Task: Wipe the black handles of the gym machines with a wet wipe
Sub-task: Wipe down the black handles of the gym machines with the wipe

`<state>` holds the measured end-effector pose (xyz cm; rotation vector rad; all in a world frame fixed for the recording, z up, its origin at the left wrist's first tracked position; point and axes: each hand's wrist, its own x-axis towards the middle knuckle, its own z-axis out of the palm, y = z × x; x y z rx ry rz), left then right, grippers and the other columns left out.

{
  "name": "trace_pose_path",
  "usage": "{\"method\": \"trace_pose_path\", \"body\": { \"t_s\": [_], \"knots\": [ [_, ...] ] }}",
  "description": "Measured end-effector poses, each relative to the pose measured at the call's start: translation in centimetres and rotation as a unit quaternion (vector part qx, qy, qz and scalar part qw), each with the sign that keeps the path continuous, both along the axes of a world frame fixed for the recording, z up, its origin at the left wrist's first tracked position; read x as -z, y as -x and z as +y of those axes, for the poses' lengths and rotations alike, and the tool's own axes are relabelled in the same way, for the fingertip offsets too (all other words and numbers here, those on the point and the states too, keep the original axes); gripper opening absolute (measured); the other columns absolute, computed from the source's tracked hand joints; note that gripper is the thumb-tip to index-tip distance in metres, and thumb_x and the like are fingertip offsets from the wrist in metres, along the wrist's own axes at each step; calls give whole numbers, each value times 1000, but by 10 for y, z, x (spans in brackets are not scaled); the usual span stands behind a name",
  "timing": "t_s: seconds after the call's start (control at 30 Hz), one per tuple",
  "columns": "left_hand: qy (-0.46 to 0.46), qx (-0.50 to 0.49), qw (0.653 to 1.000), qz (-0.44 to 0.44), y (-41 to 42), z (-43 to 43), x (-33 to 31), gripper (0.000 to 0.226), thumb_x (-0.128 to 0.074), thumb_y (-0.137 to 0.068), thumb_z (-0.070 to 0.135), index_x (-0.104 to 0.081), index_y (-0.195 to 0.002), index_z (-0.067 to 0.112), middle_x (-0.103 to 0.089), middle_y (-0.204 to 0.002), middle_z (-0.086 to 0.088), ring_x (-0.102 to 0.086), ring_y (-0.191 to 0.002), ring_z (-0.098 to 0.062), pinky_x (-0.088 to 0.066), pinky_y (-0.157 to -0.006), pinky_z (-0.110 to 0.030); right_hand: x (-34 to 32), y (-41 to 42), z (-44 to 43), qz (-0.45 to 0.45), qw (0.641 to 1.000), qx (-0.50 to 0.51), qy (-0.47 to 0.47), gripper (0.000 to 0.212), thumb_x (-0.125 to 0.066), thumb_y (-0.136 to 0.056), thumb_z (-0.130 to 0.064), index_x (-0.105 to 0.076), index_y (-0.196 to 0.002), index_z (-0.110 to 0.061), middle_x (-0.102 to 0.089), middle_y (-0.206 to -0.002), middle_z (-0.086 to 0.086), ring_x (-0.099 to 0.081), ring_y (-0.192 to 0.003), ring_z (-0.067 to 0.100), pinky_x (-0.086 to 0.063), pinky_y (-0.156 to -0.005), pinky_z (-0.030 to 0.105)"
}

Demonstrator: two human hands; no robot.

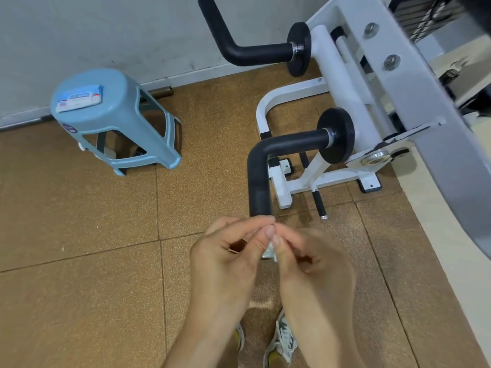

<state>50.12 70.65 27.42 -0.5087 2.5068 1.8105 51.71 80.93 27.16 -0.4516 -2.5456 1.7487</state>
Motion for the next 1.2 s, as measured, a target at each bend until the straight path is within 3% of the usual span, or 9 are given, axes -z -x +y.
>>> {"method": "trace_pose_path", "body": {
  "t_s": [0.2, 0.37, 0.47, 0.57, 0.67, 0.8, 0.9, 1.03, 1.2],
  "knots": [
    [36, -81, 996, -2, 6, 1, 7, 9, -74, -80, 21, -75, -75, 28, -72, -71, 5, -66, -60, -14, -57, -61, -43, 2, 4, 3, -19, 996, 18, 90, 26, -74, -79, -8, -76, -87, -33, -67, -85, -18, -64, -76, 5, -49, -64, 15],
    [83, -46, 994, 60, -4, -5, -2, 17, -70, -82, 14, -75, -90, 28, -65, -89, 9, -61, -83, -1, -45, -72, -9, 3, 13, -4, 46, 998, -35, -9, 18, -74, -79, -14, -76, -85, -30, -70, -88, -21, -65, -80, -1, -49, -69, 11],
    [56, 4, 998, 29, -11, 2, -4, 29, -70, -75, 38, -73, -104, 35, -63, -91, 13, -63, -86, -6, -50, -75, -19, 3, 12, 5, -18, 983, -11, 180, 31, -70, -80, 2, -75, -80, -29, -75, -82, -10, -70, -75, 5, -55, -69, 18],
    [54, -12, 998, 18, -1, 3, 4, 27, -75, -66, 44, -75, -93, 39, -62, -76, 8, -61, -70, -11, -53, -65, -32, 9, 13, 10, -55, 964, 33, 258, 20, -74, -78, -2, -73, -79, -22, -74, -79, 1, -71, -75, 15, -56, -68, 22],
    [35, -8, 999, 30, 19, 3, 7, 17, -76, -69, 39, -76, -85, 34, -61, -66, 3, -54, -63, -13, -51, -61, -39, 16, 16, 11, -36, 978, 77, 193, 12, -78, -75, -15, -74, -78, -26, -69, -83, 4, -65, -76, 19, -54, -71, 27],
    [-8, -39, 998, 44, 34, 3, 9, 6, -77, -75, 17, -77, -81, 20, -66, -62, 9, -55, -57, -5, -47, -59, -22, 11, 20, 10, -16, 986, 39, 161, 22, -69, -84, -11, -73, -89, -32, -71, -89, -6, -67, -83, 7, -51, -73, 22],
    [-9, 12, 999, 40, 10, 2, 4, 9, -76, -72, 28, -77, -80, 24, -53, -57, -10, -46, -55, -17, -41, -54, -29, 3, 18, 9, 4, 991, -13, 136, 29, -67, -84, -2, -74, -82, -30, -71, -86, -9, -68, -80, 8, -50, -67, 16],
    [26, 34, 999, 23, 22, 4, 9, 10, -76, -74, 32, -76, -83, 28, -44, -56, 6, -34, -53, -10, -31, -53, -24, 8, 14, 15, -7, 997, -28, 74, 30, -65, -86, -7, -71, -99, -34, -65, -100, -16, -64, -89, 2, -49, -69, 11],
    [-3, -13, 1000, 2, 33, 6, 7, 9, -76, -77, 29, -77, -86, 30, -66, -71, -9, -57, -66, -31, -51, -64, -45, 11, 19, 10, 33, 995, -62, 72, 39, -57, -92, -7, -60, -123, -30, -55, -119, -20, -60, -102, 2, -49, -82, 14]
  ]
}}
